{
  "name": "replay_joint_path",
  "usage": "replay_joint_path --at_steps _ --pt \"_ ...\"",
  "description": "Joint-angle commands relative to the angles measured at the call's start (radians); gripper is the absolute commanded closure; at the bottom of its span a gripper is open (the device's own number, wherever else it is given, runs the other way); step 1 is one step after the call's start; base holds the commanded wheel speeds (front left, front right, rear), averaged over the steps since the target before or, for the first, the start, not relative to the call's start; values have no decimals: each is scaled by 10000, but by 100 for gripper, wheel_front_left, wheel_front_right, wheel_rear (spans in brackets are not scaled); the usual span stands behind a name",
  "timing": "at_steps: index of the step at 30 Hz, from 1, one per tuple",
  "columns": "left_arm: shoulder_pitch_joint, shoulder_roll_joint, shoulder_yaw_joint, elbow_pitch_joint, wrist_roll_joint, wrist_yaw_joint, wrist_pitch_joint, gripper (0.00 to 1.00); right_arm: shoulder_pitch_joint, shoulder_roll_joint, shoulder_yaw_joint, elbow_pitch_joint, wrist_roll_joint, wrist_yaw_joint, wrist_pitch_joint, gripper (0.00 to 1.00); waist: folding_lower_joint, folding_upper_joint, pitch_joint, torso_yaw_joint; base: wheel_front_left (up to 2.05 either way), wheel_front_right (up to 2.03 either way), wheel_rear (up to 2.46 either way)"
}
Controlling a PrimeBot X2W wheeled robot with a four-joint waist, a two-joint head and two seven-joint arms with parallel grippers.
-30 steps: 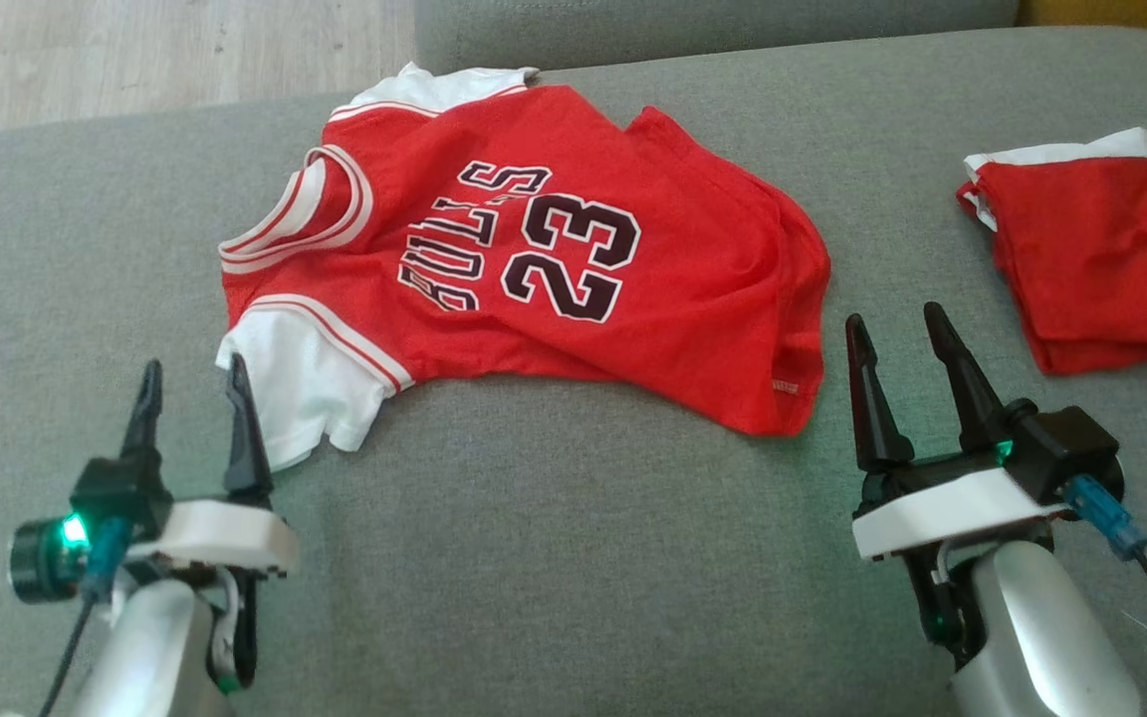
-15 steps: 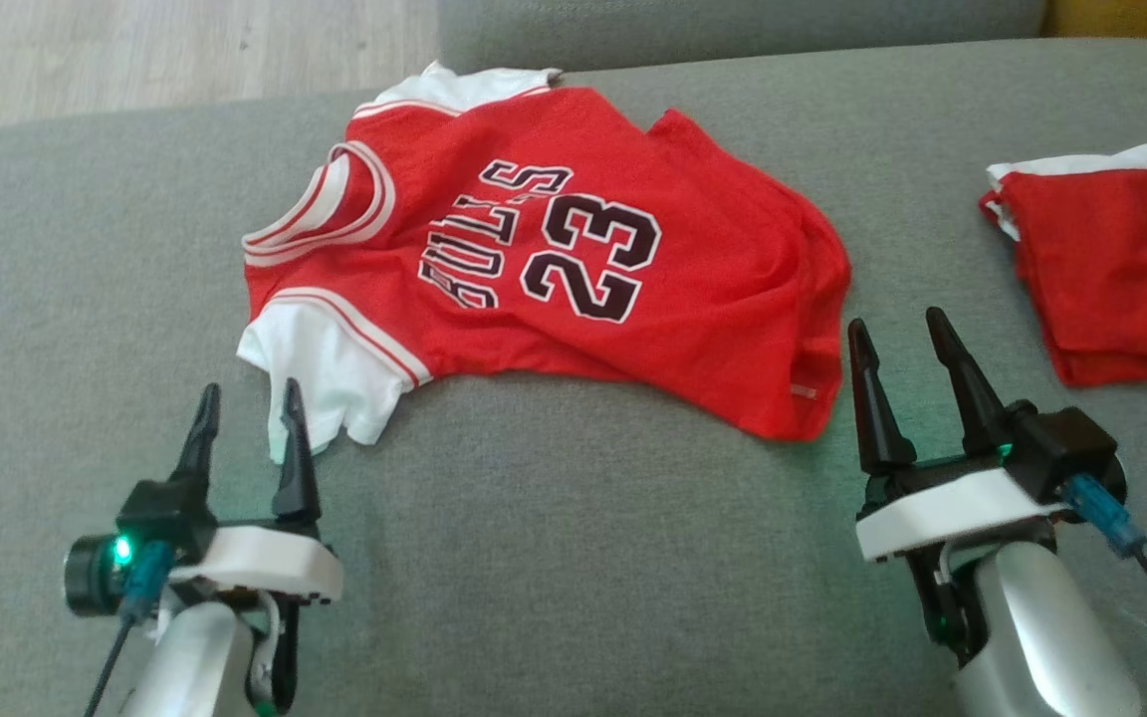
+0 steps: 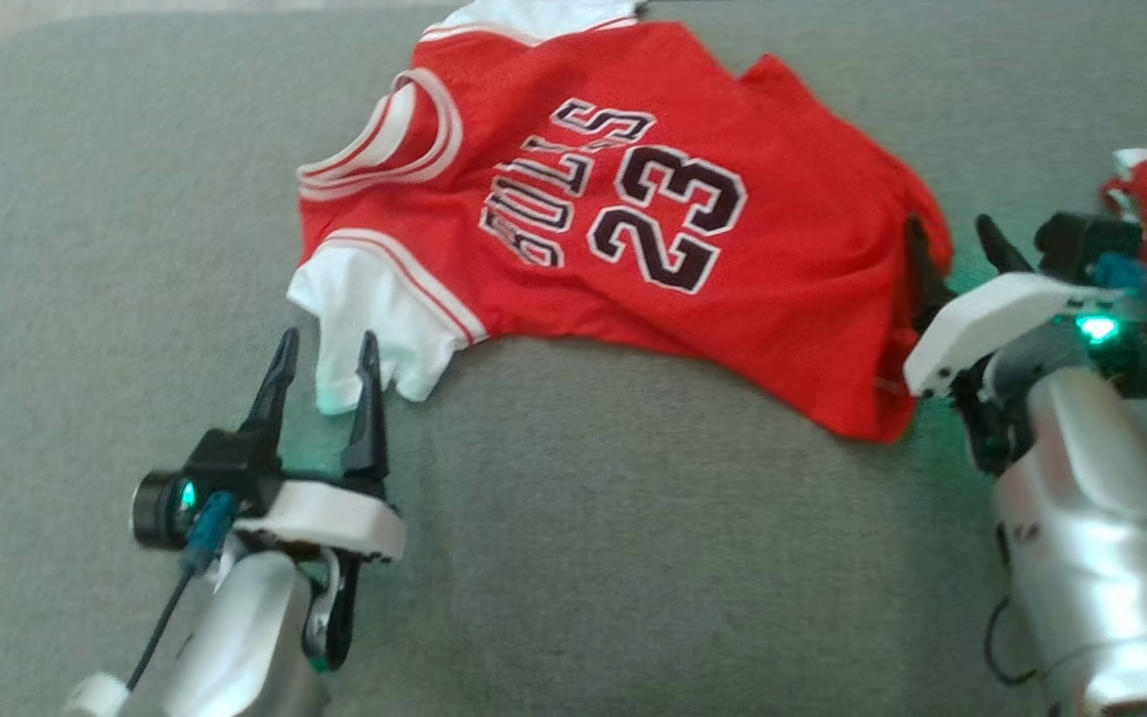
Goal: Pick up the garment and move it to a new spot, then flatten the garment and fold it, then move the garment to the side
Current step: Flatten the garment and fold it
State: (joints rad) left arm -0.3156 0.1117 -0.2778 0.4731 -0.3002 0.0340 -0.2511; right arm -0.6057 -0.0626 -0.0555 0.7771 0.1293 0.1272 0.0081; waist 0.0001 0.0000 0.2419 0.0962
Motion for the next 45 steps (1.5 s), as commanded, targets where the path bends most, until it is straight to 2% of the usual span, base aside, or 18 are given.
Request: replay_joint_path --at_steps 1,4,8,9,13,14,18,23,27,28,29,33,38,41,45 --pt "-402 67 203 -176 73 -30 -106 0 -608 -70 -25 252 -110 35 190 0 -1 0 249 303 0 0 0" --pt "-551 -30 148 -92 102 -89 -106 0 -1245 -221 -192 1236 -318 35 579 0 -1 0 410 506 0 0 0" --pt "-731 -148 118 -10 125 -165 -106 0 -1905 -375 273 2177 -233 35 1047 0 -1 0 605 720 0 0 0" --pt "-763 -175 115 7 134 -181 -106 0 -2040 -501 476 2320 -213 35 1074 100 -1 0 645 760 0 0 0" --pt "-897 -297 117 -1 153 -234 -106 0 -2672 -1193 1001 2600 4 35 823 100 -1 0 823 940 0 0 0" --pt "-897 -297 117 -1 153 -234 -106 0 -2672 -1193 1001 2600 4 35 823 100 -1 0 823 940 0 0 0" --pt "-1073 -398 101 -77 194 -318 -106 0 -3495 -2019 1293 2621 299 35 471 100 -1 0 1043 1152 0 0 0" --pt "-1191 -510 68 -218 212 -404 -106 0 -4524 -2980 1369 2719 549 35 43 100 -1 0 1267 1427 0 0 0" --pt "-1238 -564 46 -287 187 -474 -106 0 -5188 -3430 1407 3018 538 35 -174 100 -1 0 1401 1605 0 0 0" --pt "-1245 -572 55 -298 180 -481 -106 0 -5323 -3515 1401 3098 473 35 -291 55 -1 0 1422 1626 0 0 0" --pt "-1251 -579 63 -307 178 -487 -106 0 -5435 -3564 1372 3227 410 35 -367 0 -1 0 1435 1644 0 0 0" --pt "-1239 -597 146 -368 178 -490 -106 0 -5659 -3452 1394 3599 235 35 -836 0 -1 0 1342 1620 0 0 0" --pt "-1102 -604 423 -397 265 -503 -107 0 -5357 -3086 1697 3850 136 35 -1899 0 -1 0 876 1224 0 0 0" --pt "-960 -601 602 -348 332 -505 -107 0 -5011 -2810 1926 3631 127 35 -2413 0 -1 0 558 929 0 0 0" --pt "-711 -562 837 -210 375 -544 -107 0 -4158 -2241 2075 2717 459 35 -2672 0 -1 0 96 491 0 0 0"
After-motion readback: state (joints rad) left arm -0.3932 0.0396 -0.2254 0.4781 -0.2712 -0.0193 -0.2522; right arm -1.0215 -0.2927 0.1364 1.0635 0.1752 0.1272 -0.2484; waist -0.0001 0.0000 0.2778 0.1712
